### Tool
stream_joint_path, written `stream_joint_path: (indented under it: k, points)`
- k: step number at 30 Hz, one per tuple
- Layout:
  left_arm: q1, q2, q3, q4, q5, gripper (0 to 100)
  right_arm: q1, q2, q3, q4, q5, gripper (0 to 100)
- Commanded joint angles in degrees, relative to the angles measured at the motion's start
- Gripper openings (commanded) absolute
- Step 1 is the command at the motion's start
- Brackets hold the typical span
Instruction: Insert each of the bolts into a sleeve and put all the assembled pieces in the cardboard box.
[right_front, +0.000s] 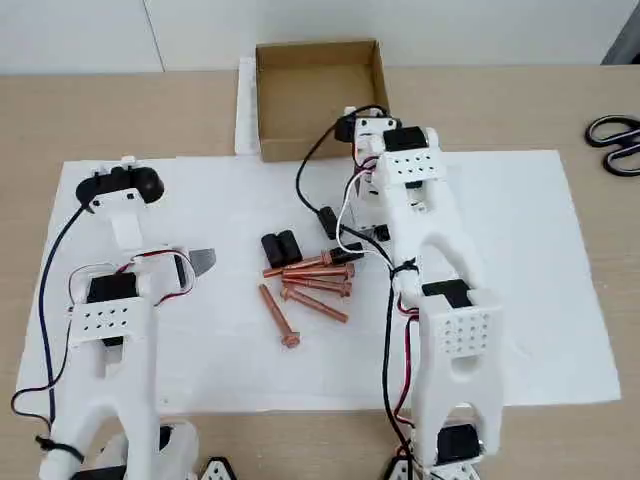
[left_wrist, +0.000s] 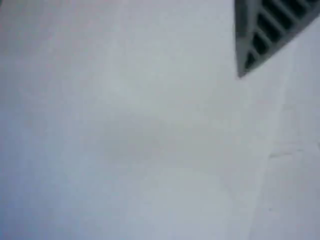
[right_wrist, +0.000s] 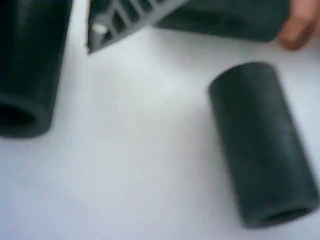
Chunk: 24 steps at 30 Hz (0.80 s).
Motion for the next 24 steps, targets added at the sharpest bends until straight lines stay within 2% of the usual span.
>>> stream_joint_path:
  k: [1, 13, 24]
  points:
    - [0.0, -0.2, -0.2, -1.0, 0.2, 31, -0.3, -0.8, -3.9, 1.0, 0.8, 13.9]
    - [0.0, -0.2, -0.2, -1.0, 0.2, 31, -0.5, 0.0, -3.8, -3.4, 1.1, 13.9]
    - [0.0, -0.2, -0.2, -1.0, 0.2, 31, -0.3, 7.3, -3.9, -5.7, 1.1, 13.9]
